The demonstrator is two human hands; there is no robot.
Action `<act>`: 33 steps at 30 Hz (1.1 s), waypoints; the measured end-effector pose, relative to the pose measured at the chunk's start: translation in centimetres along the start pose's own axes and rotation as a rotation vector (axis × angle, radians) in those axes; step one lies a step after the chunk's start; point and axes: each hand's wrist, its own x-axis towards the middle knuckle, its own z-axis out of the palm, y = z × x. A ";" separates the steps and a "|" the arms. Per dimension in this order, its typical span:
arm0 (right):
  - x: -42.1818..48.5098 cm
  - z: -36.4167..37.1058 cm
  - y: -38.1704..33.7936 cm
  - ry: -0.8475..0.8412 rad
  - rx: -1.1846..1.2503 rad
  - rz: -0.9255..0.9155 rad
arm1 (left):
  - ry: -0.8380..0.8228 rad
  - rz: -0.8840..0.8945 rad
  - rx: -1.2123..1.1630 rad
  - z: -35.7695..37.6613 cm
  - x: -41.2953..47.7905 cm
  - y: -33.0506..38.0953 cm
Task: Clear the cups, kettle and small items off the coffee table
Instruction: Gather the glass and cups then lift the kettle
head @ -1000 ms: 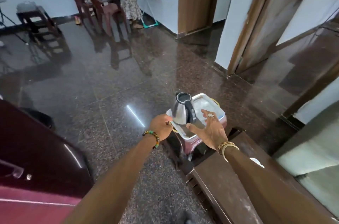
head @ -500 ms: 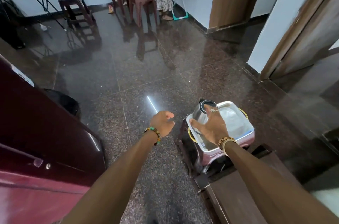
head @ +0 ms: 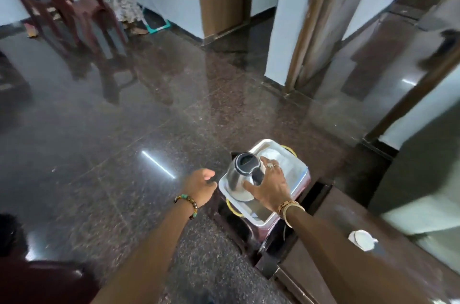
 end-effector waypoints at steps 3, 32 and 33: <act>0.7 0.4 0.7 0.023 0.024 0.091 | -0.082 0.017 -0.002 0.7 2.7 0.4; 6.7 7.1 10.1 -0.144 0.167 0.415 | -0.230 0.003 -0.161 11.7 12.3 -1.6; 7.0 7.5 10.2 -0.144 0.161 0.418 | -0.257 -0.001 -0.169 11.8 12.8 -2.2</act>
